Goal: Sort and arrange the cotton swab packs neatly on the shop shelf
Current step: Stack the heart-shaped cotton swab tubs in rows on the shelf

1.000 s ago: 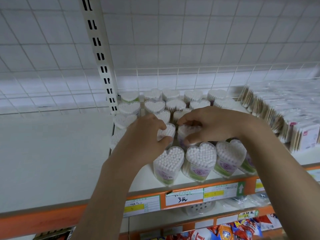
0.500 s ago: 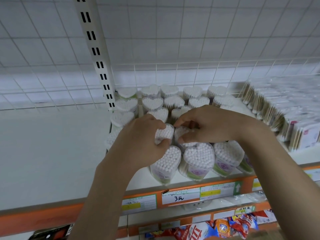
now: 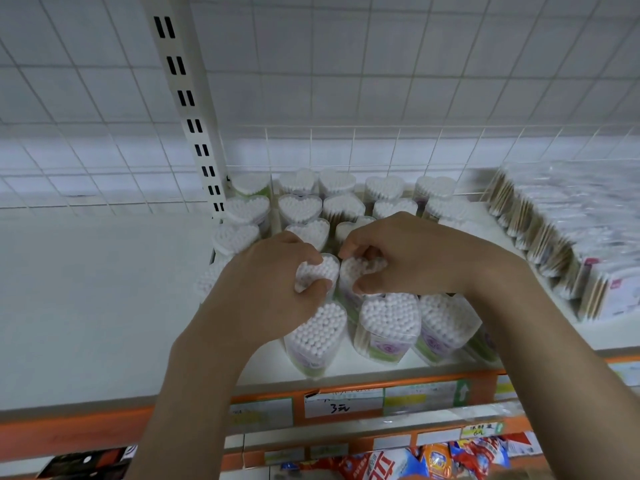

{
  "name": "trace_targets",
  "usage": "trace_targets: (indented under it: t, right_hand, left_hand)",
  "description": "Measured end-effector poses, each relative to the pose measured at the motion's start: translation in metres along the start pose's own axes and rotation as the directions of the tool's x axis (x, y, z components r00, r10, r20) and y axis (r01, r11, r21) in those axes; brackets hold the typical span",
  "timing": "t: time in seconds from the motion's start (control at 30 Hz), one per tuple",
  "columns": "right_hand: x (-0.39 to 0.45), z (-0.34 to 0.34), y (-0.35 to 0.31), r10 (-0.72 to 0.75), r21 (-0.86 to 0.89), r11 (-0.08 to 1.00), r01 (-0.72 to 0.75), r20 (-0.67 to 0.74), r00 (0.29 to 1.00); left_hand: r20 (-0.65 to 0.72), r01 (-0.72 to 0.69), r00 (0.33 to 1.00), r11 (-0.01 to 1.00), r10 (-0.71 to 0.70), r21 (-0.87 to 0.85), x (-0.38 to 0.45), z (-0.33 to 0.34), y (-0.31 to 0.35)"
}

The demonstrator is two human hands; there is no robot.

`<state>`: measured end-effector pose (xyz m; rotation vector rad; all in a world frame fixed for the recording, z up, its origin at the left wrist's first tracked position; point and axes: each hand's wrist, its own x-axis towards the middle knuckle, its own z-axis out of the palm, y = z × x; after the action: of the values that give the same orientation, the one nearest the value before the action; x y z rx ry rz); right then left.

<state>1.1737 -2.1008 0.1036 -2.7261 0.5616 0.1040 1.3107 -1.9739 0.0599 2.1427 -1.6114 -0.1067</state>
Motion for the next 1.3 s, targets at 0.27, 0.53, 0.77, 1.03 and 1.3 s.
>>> trace_targets:
  t: [0.27,0.53,0.77,1.03,1.3]
  right_hand:
    - [0.004,-0.002,0.001,0.020,0.038,0.999,-0.020,-0.009,1.000]
    - [0.005,0.001,0.001,0.024,-0.009,1.000,-0.024,-0.005,1.000]
    - [0.002,-0.004,0.000,0.003,0.001,1.000,-0.003,0.044,0.999]
    - [-0.001,-0.004,0.000,-0.006,-0.051,0.999,0.007,0.023,1.000]
    - [-0.031,-0.002,0.014,-0.013,0.049,0.999,0.013,0.010,1.000]
  left_hand:
    - [0.021,0.005,1.000,1.000,-0.005,-0.004,0.000,-0.002,-0.002]
    - [0.019,-0.009,1.000,1.000,0.009,-0.010,0.001,-0.002,-0.003]
    - [0.027,-0.018,0.999,0.999,0.019,-0.026,0.000,-0.002,0.000]
    - [0.028,-0.018,0.999,1.000,0.019,-0.004,0.001,-0.001,0.000]
    - [0.026,-0.009,1.000,1.000,0.009,-0.003,-0.001,0.000,0.002]
